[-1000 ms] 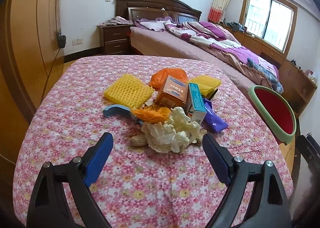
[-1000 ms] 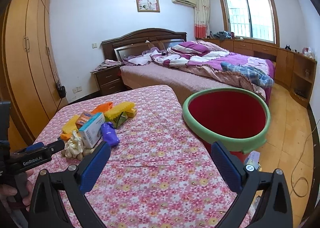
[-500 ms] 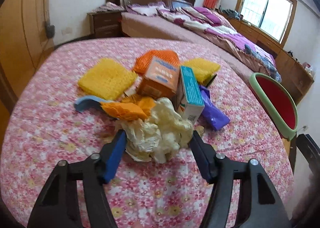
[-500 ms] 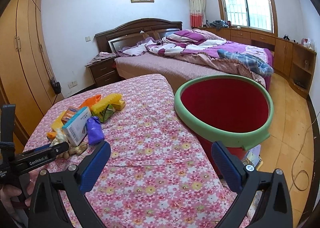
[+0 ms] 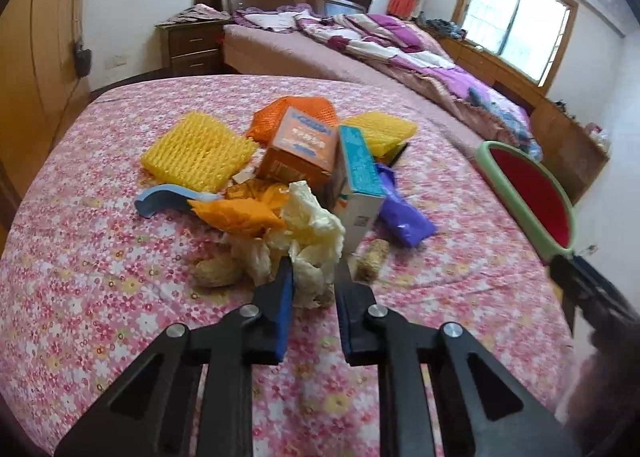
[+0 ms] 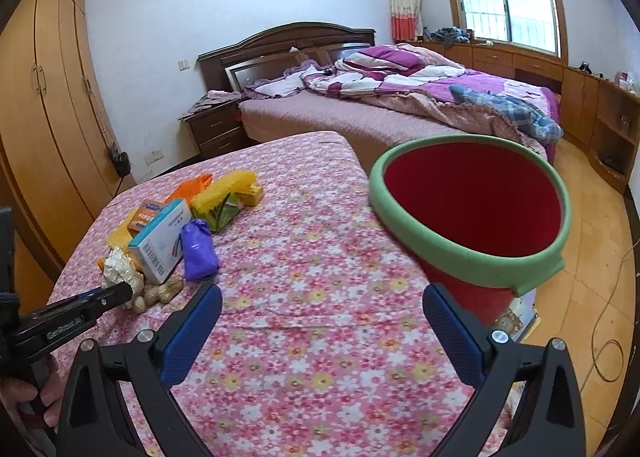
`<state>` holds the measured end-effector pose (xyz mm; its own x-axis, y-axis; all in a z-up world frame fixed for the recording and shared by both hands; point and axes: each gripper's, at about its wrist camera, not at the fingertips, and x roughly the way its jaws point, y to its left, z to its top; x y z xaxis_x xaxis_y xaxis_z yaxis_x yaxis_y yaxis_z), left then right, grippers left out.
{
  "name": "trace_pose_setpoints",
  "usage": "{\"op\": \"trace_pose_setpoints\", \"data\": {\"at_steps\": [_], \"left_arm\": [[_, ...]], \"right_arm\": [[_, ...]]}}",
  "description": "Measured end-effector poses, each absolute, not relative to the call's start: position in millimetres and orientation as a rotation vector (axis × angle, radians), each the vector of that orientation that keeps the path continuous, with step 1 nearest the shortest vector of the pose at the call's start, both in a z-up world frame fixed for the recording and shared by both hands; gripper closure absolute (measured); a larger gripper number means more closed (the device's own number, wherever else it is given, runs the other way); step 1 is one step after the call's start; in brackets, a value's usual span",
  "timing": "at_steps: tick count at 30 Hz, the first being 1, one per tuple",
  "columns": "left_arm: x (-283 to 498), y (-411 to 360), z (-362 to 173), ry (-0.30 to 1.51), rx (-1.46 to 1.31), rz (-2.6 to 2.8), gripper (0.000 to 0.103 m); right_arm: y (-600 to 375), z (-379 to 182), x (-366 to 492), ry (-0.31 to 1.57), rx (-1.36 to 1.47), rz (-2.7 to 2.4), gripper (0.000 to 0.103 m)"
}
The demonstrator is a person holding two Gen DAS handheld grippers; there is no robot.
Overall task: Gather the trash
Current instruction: 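Reach the left gripper into the pile and grasp the crumpled white plastic bag, then grasp the purple bag with the right gripper while the left gripper lifts the white bag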
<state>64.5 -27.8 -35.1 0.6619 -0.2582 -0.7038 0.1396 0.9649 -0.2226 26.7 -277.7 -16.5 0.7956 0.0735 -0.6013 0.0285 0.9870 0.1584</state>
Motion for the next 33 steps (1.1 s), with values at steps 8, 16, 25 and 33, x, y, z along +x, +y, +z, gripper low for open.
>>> {"op": "trace_pose_setpoints", "data": {"at_steps": [8,16,25,33], "left_arm": [[42,-17,-11,0.748,-0.173,-0.263,0.088],[51,10,16,0.679,-0.186,-0.218,0.088],[83,50,19,0.656,-0.183,-0.12,0.088],[116,71,-9,0.695,-0.161,-0.058,0.088]], "right_arm": [[-259,-7,31,0.643,0.144,0.065,0.0],[-237,0,45,0.658,0.131,0.112,0.001],[-213,-9,79,0.717,0.104,0.114,0.002],[-195,-35,110,0.803,0.089,0.14,0.02]]}}
